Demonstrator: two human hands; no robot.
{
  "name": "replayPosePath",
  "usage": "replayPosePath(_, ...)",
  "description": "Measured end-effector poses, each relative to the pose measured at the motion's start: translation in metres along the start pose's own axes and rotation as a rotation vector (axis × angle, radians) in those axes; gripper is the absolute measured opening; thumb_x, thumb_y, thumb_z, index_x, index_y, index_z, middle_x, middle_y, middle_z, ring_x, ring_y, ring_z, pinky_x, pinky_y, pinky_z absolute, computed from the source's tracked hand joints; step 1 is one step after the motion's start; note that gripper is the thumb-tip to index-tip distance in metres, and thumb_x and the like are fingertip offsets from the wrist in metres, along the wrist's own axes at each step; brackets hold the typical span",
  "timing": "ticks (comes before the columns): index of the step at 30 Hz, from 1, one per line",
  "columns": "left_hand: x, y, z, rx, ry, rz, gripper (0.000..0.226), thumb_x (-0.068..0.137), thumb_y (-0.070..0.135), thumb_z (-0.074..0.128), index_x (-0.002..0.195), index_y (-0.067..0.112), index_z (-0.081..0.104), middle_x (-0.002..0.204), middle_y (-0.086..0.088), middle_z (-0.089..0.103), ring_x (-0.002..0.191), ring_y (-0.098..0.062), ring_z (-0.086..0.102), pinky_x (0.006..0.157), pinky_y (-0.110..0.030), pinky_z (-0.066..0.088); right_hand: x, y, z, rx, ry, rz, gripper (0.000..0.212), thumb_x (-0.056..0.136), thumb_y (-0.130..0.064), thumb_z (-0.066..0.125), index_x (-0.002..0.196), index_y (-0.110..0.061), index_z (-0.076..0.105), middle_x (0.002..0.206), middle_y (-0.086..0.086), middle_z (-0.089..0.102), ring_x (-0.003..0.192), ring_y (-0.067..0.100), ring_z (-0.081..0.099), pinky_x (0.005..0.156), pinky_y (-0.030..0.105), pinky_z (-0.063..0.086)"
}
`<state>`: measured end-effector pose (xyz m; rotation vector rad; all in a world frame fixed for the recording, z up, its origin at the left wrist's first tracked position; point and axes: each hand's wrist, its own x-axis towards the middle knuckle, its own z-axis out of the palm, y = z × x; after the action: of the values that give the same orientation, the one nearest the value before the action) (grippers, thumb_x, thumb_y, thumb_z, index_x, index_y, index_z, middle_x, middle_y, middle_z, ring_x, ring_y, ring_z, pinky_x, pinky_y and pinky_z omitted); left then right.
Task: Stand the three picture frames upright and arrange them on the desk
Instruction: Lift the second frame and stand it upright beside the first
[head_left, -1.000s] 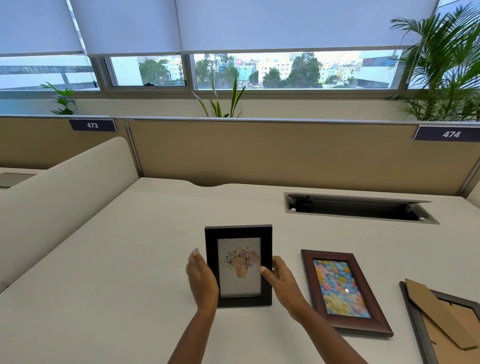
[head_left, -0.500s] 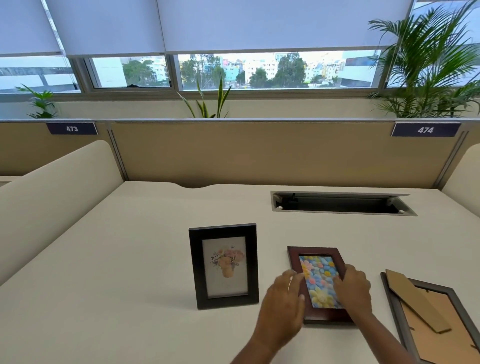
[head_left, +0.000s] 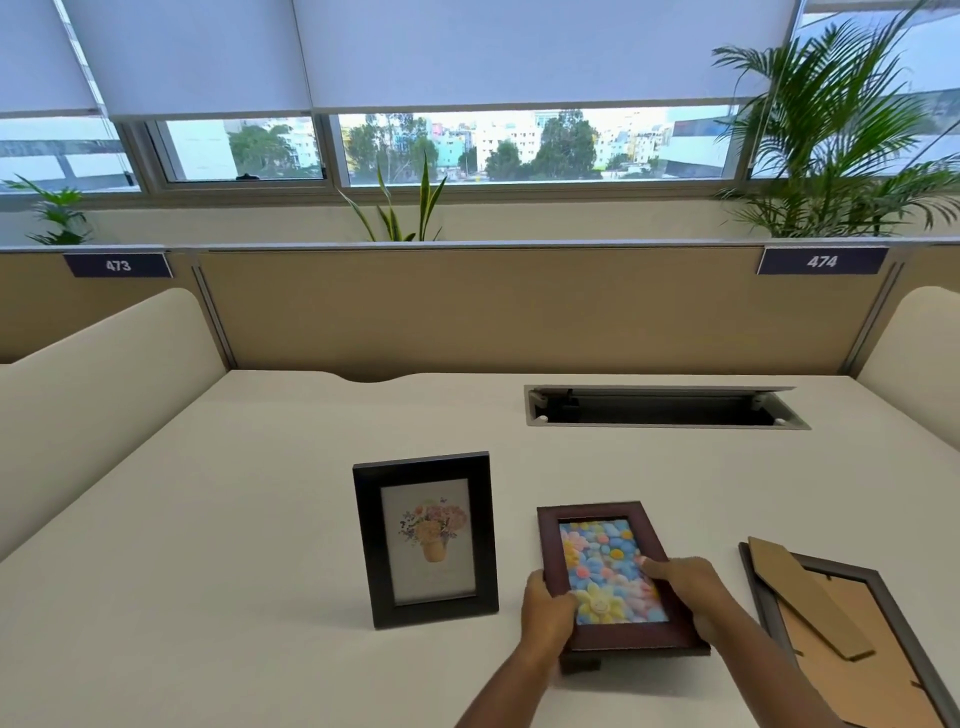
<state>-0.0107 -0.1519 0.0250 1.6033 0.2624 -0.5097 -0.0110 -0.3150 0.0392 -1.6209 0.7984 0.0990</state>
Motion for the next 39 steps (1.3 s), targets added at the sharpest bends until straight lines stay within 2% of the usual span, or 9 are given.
replayPosePath(2, -0.002, 0.000, -0.002, -0.079, -0.003, 0.020, 0.038, 0.089, -0.004, 0.049, 0.126, 0.001, 0.042, 0.125, -0.019, 0.056, 0.108, -0.029, 0.060, 0.069, -0.024, 0.056, -0.007, -0.007, -0.004, 0.063, -0.093, -0.055, 0.013, 0.084, -0.006, 0.063, 0.078, 0.004, 0.066, 0.063, 0.013, 0.070, 0.052, 0.024, 0.066, 0.041, 0.024, 0.051)
replayPosePath(7, -0.009, 0.016, -0.006, -0.249, -0.075, 0.086, 0.015, 0.095, 0.009, 0.042, 0.110, 0.010, 0.047, 0.107, -0.011, 0.064, 0.080, -0.014, 0.064, 0.053, -0.016, 0.056, -0.016, -0.029, -0.017, 0.177, -0.132, -0.249, 0.006, 0.085, -0.007, 0.061, 0.091, -0.006, 0.062, 0.074, 0.011, 0.073, 0.062, 0.026, 0.071, 0.053, 0.034, 0.058)
replayPosePath(9, -0.011, 0.022, -0.005, -0.263, -0.129, 0.146, 0.014, 0.097, 0.018, 0.041, 0.105, 0.013, 0.052, 0.099, -0.004, 0.067, 0.081, -0.012, 0.066, 0.058, -0.018, 0.058, -0.021, -0.035, -0.021, 0.207, -0.152, -0.293, 0.006, 0.086, -0.011, 0.060, 0.092, -0.011, 0.059, 0.079, 0.010, 0.073, 0.065, 0.027, 0.072, 0.054, 0.034, 0.058)
replayPosePath(13, -0.010, 0.032, -0.001, -0.224, -0.172, 0.253, 0.027, 0.096, 0.030, 0.040, 0.112, 0.016, 0.057, 0.110, -0.010, 0.068, 0.093, -0.024, 0.068, 0.077, -0.033, 0.057, -0.026, -0.039, -0.022, 0.228, -0.168, -0.351, 0.010, 0.089, -0.017, 0.056, 0.099, -0.015, 0.057, 0.091, 0.009, 0.070, 0.079, 0.030, 0.070, 0.059, 0.034, 0.058)
replayPosePath(16, -0.007, 0.035, -0.003, -0.141, -0.136, 0.313, 0.029, 0.096, 0.032, 0.038, 0.112, 0.017, 0.057, 0.107, -0.006, 0.069, 0.091, -0.019, 0.069, 0.068, -0.026, 0.059, -0.027, -0.038, -0.021, 0.266, -0.187, -0.389, 0.012, 0.090, -0.015, 0.055, 0.102, -0.015, 0.055, 0.094, 0.009, 0.069, 0.081, 0.030, 0.069, 0.064, 0.036, 0.058)
replayPosePath(20, -0.007, 0.034, -0.006, -0.089, -0.087, 0.355, 0.016, 0.098, 0.026, 0.037, 0.111, 0.025, 0.047, 0.099, 0.009, 0.062, 0.084, -0.005, 0.064, 0.056, -0.011, 0.055, -0.025, -0.030, -0.014, 0.308, -0.169, -0.443, 0.010, 0.091, -0.013, 0.051, 0.097, -0.021, 0.053, 0.094, 0.005, 0.068, 0.080, 0.025, 0.069, 0.055, 0.032, 0.060)
replayPosePath(28, -0.002, 0.023, -0.015, 0.104, 0.043, 0.417, 0.040, 0.097, 0.002, 0.032, 0.136, 0.012, 0.036, 0.135, -0.010, 0.050, 0.123, -0.021, 0.050, 0.103, -0.040, 0.048, -0.006, -0.011, 0.002, 0.387, -0.137, -0.453, 0.019, 0.092, -0.011, 0.048, 0.110, -0.017, 0.046, 0.096, 0.003, 0.066, 0.085, 0.021, 0.066, 0.054, 0.028, 0.061)
replayPosePath(33, 0.002, 0.019, -0.018, 0.162, 0.090, 0.409, 0.040, 0.097, 0.001, 0.036, 0.136, 0.009, 0.038, 0.137, -0.011, 0.050, 0.127, -0.022, 0.048, 0.104, -0.041, 0.047, 0.000, -0.004, 0.007, 0.367, -0.143, -0.434, 0.019, 0.093, -0.012, 0.047, 0.111, -0.018, 0.044, 0.098, 0.003, 0.064, 0.085, 0.020, 0.065, 0.061, 0.033, 0.059)
replayPosePath(39, 0.002, 0.015, -0.020, 0.186, 0.113, 0.405, 0.038, 0.096, -0.001, 0.039, 0.132, 0.009, 0.043, 0.131, -0.011, 0.054, 0.120, -0.018, 0.051, 0.099, -0.034, 0.050, 0.003, -0.001, 0.004, 0.379, -0.182, -0.428, 0.020, 0.092, -0.010, 0.048, 0.112, -0.013, 0.045, 0.100, 0.008, 0.064, 0.088, 0.025, 0.065, 0.058, 0.026, 0.061)
